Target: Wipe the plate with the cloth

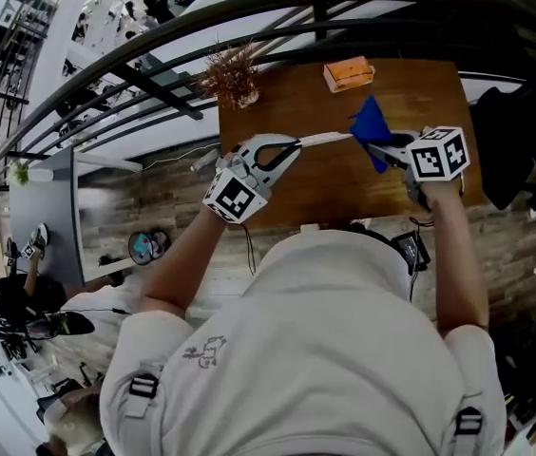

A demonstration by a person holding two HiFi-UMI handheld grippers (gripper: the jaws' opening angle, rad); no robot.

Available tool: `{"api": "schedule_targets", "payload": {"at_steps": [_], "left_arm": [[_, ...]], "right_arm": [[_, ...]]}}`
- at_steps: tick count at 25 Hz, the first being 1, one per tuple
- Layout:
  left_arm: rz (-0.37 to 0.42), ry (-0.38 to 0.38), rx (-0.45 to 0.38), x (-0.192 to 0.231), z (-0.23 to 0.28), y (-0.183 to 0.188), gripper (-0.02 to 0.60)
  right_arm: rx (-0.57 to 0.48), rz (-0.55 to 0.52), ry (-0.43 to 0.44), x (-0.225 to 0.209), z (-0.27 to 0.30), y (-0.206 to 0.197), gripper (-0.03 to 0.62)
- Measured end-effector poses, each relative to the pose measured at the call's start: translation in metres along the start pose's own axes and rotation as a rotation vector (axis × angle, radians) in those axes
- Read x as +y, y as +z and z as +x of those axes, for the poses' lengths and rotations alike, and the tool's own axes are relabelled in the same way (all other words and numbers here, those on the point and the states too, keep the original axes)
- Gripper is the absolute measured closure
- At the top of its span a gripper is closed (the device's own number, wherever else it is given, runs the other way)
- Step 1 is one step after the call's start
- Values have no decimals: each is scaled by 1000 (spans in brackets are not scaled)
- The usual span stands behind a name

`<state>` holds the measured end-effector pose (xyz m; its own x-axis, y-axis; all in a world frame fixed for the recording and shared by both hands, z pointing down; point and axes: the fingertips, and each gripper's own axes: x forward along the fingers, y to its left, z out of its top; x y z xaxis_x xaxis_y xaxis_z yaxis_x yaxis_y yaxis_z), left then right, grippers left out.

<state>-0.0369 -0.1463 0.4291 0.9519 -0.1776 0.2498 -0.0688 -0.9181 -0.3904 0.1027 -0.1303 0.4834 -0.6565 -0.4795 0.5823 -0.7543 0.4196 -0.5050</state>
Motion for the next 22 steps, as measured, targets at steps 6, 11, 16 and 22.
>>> {"api": "schedule_targets", "payload": {"at_steps": [6, 11, 16, 22], "left_arm": [[-400, 57, 29, -2, 36, -43, 562], [-779, 146, 19, -3, 63, -88, 561], [-1067, 205, 47, -25, 89, -134, 563], [-1363, 263, 52, -62, 121, -187, 561]], "right_arm": [[44, 56, 19, -34, -1, -27, 494], [58, 87, 13, -71, -8, -37, 494], [72, 117, 18, -102, -7, -50, 494], [109, 143, 9, -138, 6, -65, 494]]}}
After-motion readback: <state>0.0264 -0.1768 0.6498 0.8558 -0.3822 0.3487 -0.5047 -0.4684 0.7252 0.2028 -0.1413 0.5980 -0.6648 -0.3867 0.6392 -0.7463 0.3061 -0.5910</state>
